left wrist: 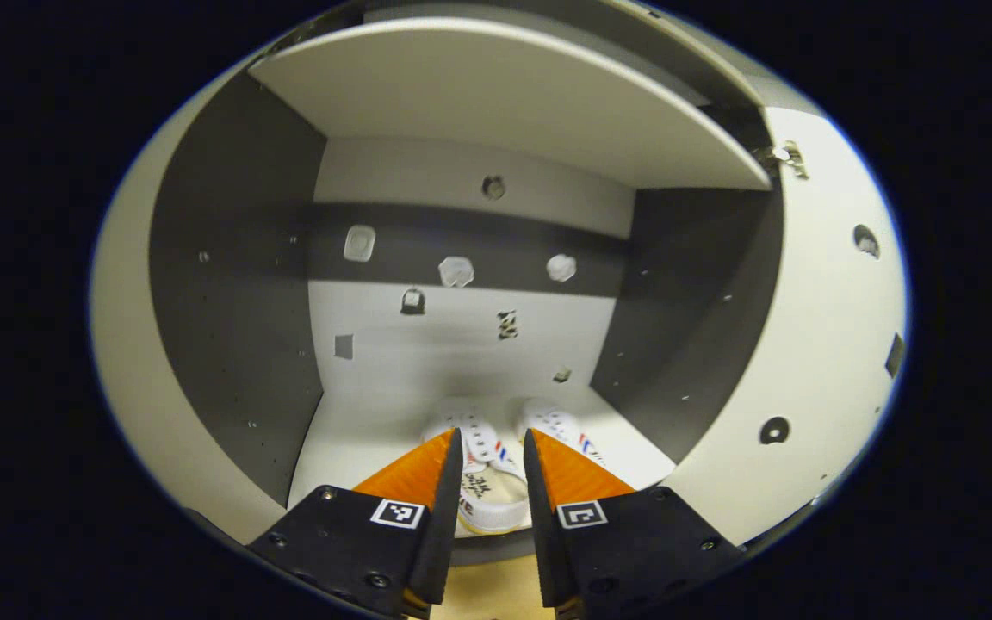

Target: Grab one shoe with the right hand and put it into the shoe cabinet, grab the other shoe with the left hand and put it into the shoe cabinet; then close the right door with the right hand and the left door with the left hand.

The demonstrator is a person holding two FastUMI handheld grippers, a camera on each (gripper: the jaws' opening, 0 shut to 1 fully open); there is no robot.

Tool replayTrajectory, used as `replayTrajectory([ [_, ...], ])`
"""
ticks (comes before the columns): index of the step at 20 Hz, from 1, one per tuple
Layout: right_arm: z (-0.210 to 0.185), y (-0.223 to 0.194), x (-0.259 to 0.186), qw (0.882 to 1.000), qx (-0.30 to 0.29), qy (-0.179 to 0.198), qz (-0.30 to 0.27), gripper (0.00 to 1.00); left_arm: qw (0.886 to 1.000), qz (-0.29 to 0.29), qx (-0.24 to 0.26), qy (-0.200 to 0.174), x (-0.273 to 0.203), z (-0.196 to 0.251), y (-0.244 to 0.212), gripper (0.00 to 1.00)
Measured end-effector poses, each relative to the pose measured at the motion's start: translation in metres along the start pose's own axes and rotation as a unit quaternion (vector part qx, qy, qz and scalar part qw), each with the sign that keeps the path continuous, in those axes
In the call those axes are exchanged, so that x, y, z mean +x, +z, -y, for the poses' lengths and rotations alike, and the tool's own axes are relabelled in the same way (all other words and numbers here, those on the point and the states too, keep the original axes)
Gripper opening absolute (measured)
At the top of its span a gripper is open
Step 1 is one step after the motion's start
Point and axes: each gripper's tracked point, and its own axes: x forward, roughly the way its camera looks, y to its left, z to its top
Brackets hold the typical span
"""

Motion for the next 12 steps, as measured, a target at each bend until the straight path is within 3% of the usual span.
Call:
replayTrajectory([
  [3, 0.034, -0.002, -0.006, 1.0, 0.002, -0.03, -0.004, 0.54, 0.999, 0.037, 0.009, -0.029, -0.037, 0.026, 0.024, 0.44],
  [4, 0.046, -0.004, -0.004, 0.999, 0.002, -0.04, -0.006, 0.6, 0.998, 0.046, 0.013, -0.038, -0.048, 0.034, 0.03, 0.48],
  [5, 0.057, -0.007, -0.004, 0.999, 0.0, -0.049, -0.009, 0.71, 0.997, 0.054, 0.018, -0.046, -0.061, 0.041, 0.035, 0.56],
  [6, 0.065, -0.01, -0.003, 0.998, -0.003, -0.054, -0.012, 0.65, 0.997, 0.06, 0.024, -0.05, -0.069, 0.046, 0.039, 0.63],
  [7, 0.072, -0.012, -0.001, 0.998, -0.008, -0.06, -0.014, 0.77, 0.996, 0.068, 0.027, -0.053, -0.081, 0.049, 0.043, 0.78],
  [9, 0.082, -0.019, 0.007, 0.997, -0.017, -0.068, -0.018, 0.87, 0.995, 0.078, 0.027, -0.057, -0.099, 0.056, 0.047, 0.8],
  [11, 0.093, -0.026, 0.016, 0.997, -0.023, -0.076, -0.023, 0.99, 0.994, 0.085, 0.023, -0.058, -0.115, 0.06, 0.051, 0.87],
  [12, 0.097, -0.03, 0.02, 0.996, -0.024, -0.079, -0.025, 0.99, 0.994, 0.09, 0.02, -0.06, -0.123, 0.061, 0.052, 0.95],
])
